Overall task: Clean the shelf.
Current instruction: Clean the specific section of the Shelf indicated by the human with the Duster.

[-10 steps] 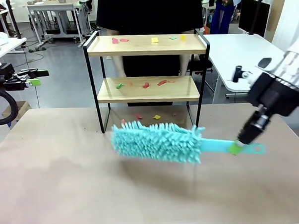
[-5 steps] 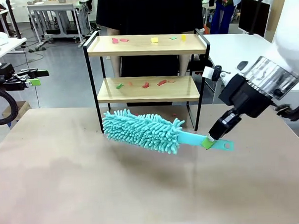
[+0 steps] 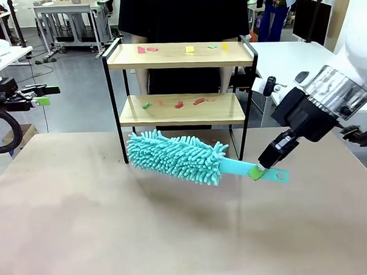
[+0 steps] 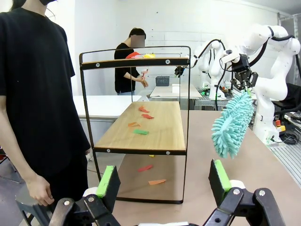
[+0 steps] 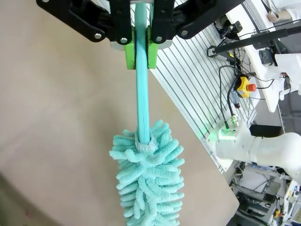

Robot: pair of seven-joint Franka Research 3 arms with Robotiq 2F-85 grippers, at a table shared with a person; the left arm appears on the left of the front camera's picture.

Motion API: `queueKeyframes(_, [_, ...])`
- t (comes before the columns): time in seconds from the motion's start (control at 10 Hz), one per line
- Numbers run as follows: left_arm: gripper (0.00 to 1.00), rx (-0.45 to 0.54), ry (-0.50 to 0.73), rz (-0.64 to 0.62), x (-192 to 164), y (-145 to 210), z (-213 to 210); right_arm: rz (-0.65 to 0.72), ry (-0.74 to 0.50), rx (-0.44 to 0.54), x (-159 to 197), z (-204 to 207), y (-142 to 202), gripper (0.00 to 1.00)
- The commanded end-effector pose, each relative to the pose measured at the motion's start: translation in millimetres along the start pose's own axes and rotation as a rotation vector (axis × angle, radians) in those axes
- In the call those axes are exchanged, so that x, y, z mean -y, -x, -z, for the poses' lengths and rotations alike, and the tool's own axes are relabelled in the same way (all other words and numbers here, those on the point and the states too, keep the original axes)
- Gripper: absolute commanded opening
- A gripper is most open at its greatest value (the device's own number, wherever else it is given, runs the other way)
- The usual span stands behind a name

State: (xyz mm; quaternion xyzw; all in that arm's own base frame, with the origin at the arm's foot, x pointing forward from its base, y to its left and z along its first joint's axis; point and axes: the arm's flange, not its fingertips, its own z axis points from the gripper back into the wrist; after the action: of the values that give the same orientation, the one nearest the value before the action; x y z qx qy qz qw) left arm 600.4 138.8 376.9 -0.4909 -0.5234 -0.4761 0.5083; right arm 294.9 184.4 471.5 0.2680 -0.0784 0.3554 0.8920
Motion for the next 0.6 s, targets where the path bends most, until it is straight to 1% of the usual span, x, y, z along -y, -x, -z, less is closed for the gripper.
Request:
queueKeyframes(0.0, [1.0, -0.009, -0.001, 0.015, 2, -2, -1, 0.042, 0.005, 0.024, -7, 25, -28, 0.13])
queueKeyframes(0.2, [1.0, -0.009, -0.001, 0.015, 2, -2, -1, 0.101, 0.025, 0.009, -13, 47, -46, 0.13])
queueKeyframes(0.4, [1.0, -0.009, -0.001, 0.015, 2, -2, -1, 0.16, 0.067, 0.05, -18, 73, -61, 0.13])
queueKeyframes(0.5, [1.0, -0.009, -0.001, 0.015, 2, -2, -1, 0.186, 0.097, 0.09, -22, 82, -67, 0.13])
